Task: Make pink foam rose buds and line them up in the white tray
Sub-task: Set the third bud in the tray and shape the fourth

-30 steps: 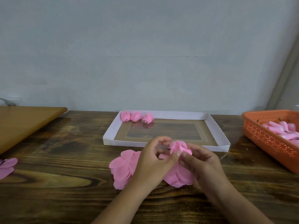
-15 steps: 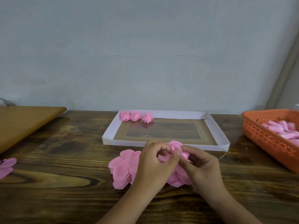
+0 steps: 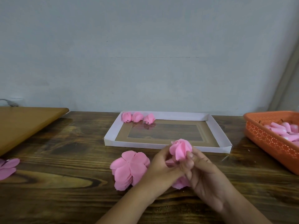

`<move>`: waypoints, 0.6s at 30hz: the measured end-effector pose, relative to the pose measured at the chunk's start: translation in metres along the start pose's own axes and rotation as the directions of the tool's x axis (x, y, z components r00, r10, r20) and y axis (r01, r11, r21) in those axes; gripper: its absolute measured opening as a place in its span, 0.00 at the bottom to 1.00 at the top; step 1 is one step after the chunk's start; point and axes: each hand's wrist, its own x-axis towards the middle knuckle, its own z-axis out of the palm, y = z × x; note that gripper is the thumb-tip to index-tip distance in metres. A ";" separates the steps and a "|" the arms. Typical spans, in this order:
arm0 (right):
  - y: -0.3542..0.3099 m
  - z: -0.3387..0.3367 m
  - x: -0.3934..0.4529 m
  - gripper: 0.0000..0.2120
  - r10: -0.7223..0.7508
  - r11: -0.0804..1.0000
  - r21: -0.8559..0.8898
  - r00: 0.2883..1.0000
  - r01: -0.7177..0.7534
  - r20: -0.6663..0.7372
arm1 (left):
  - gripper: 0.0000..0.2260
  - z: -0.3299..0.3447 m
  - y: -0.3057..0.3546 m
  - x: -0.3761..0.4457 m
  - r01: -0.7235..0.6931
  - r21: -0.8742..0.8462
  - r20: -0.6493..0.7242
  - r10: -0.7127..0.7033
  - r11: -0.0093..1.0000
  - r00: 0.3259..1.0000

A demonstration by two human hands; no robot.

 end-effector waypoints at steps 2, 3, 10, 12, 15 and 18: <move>0.003 0.004 -0.001 0.27 0.037 0.999 -0.035 0.998 -0.035 0.058 | 0.25 0.004 0.000 -0.003 -0.049 0.030 0.009 0.049 0.998 0.999; 0.004 0.006 -0.002 0.28 0.051 0.998 -0.037 0.996 -0.049 0.075 | 0.25 0.005 0.000 -0.004 -0.070 0.037 0.002 0.070 0.997 0.998; 0.002 0.013 -0.004 0.25 0.094 0.995 -0.037 0.984 -0.090 0.154 | 0.22 0.002 0.008 -0.008 -0.124 -0.035 -0.007 0.124 0.992 0.992; 0.003 0.012 -0.004 0.26 0.111 0.994 -0.002 0.984 -0.112 0.142 | 0.18 0.001 0.011 -0.009 -0.119 -0.036 0.003 0.119 0.992 0.993; 0.003 0.011 -0.005 0.23 0.121 0.991 0.036 0.977 -0.130 0.173 | 0.18 0.001 0.015 -0.010 -0.119 -0.037 0.036 0.121 0.992 0.992; 0.002 0.010 -0.005 0.23 0.138 0.990 -0.015 0.974 -0.137 0.179 | 0.17 0.000 0.017 -0.009 -0.152 -0.028 0.043 0.154 0.988 0.987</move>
